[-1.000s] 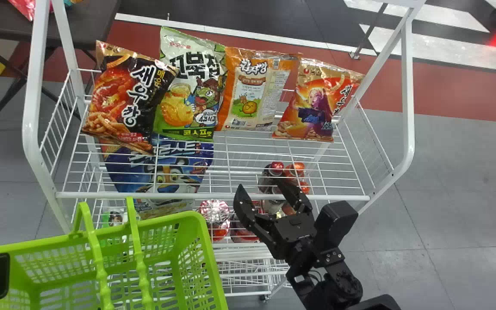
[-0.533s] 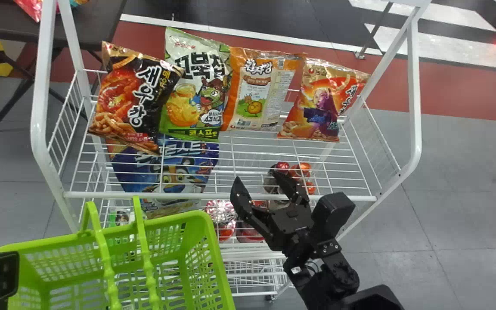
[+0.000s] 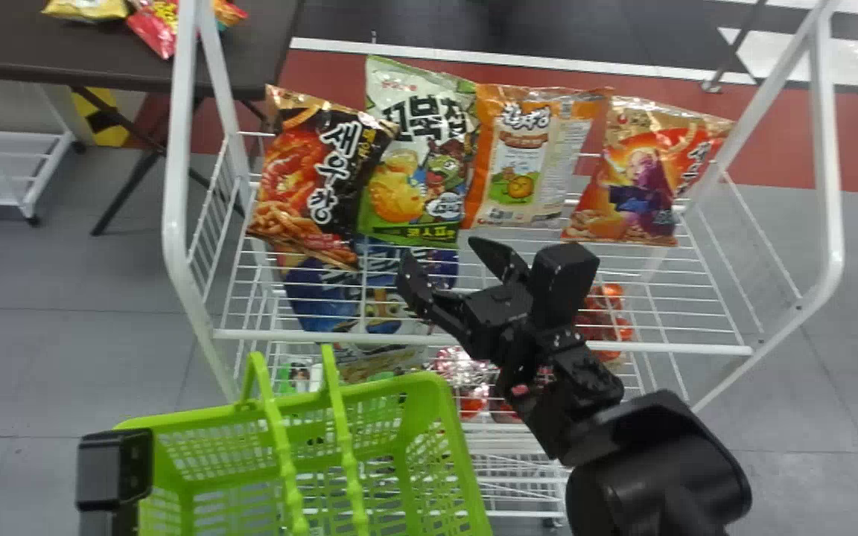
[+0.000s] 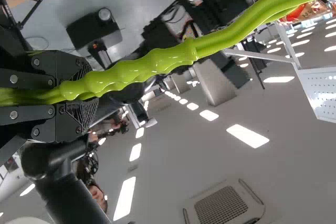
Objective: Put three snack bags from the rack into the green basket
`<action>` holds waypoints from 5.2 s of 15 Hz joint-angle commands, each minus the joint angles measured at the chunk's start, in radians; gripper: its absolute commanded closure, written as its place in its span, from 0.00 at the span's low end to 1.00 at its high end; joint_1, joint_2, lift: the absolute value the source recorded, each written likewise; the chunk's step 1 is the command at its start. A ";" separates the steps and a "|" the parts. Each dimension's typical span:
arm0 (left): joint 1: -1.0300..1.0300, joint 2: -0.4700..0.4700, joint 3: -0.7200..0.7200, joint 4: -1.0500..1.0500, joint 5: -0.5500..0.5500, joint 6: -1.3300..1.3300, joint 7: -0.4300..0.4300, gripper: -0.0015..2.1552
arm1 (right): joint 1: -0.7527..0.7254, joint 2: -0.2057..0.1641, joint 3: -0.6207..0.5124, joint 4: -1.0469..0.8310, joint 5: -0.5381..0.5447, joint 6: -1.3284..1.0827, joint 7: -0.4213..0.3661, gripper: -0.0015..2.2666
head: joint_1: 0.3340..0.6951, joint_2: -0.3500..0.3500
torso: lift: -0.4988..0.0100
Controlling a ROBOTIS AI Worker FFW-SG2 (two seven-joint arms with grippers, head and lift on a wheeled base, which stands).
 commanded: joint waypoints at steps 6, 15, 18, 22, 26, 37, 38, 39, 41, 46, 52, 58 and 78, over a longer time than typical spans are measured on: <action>0.011 -0.003 0.009 -0.011 0.000 0.000 -0.004 1.00 | -0.258 0.116 0.154 0.214 0.039 0.047 -0.034 0.06 | 1.00 0.59 | 0.98; 0.020 -0.003 0.045 -0.009 0.015 0.000 -0.014 1.00 | -0.449 0.169 0.258 0.487 0.080 -0.030 -0.039 0.52 | 1.00 0.73 | 0.98; 0.020 -0.003 0.048 -0.011 0.018 0.000 -0.017 1.00 | -0.449 0.169 0.255 0.476 0.089 0.019 -0.033 0.94 | 1.00 0.77 | 0.98; 0.020 -0.003 0.055 -0.009 0.025 0.000 -0.017 1.00 | -0.403 0.169 0.240 0.358 0.096 0.093 -0.028 0.99 | 1.00 0.78 | 0.98; 0.020 -0.003 0.059 -0.009 0.029 0.000 -0.018 1.00 | -0.325 0.136 0.209 0.163 0.169 0.246 -0.031 0.99 | 1.00 0.80 | 0.98; -0.005 -0.003 0.090 -0.022 0.020 0.046 -0.004 1.00 | -0.080 -0.063 0.066 -0.494 0.046 0.740 0.015 0.99 | 1.00 0.64 | 0.98; -0.012 -0.003 0.093 -0.020 0.018 0.055 -0.003 1.00 | -0.067 -0.079 0.051 -0.555 0.040 0.826 0.016 0.99 | 1.00 0.64 | 0.98; -0.015 -0.003 0.098 -0.020 0.018 0.061 0.000 1.00 | -0.057 -0.096 0.028 -0.606 0.022 0.896 0.030 0.99 | 1.00 0.63 | 0.98; -0.026 -0.003 0.099 -0.017 0.018 0.067 0.002 1.00 | -0.027 -0.128 -0.038 -0.708 -0.044 1.050 0.042 0.99 | 1.00 0.61 | 0.98; -0.051 -0.003 0.093 -0.002 0.011 0.086 0.019 1.00 | 0.022 -0.163 -0.194 -0.877 -0.197 1.308 0.049 0.99 | 1.00 0.49 | 0.98; -0.057 -0.003 0.065 0.000 0.023 0.089 0.048 1.00 | 0.072 -0.137 -0.144 -0.894 -0.288 1.446 0.072 0.99 | 1.00 0.45 | 0.98; -0.057 -0.003 0.056 -0.006 0.046 0.095 0.051 1.00 | 0.100 -0.109 -0.041 -0.794 -0.303 1.424 0.079 0.98 | 1.00 0.60 | 0.98; -0.055 -0.003 0.071 -0.008 0.057 0.095 0.046 1.00 | 0.051 -0.071 -0.351 -0.553 -0.374 1.044 0.138 0.01 | 1.00 0.47 | 0.98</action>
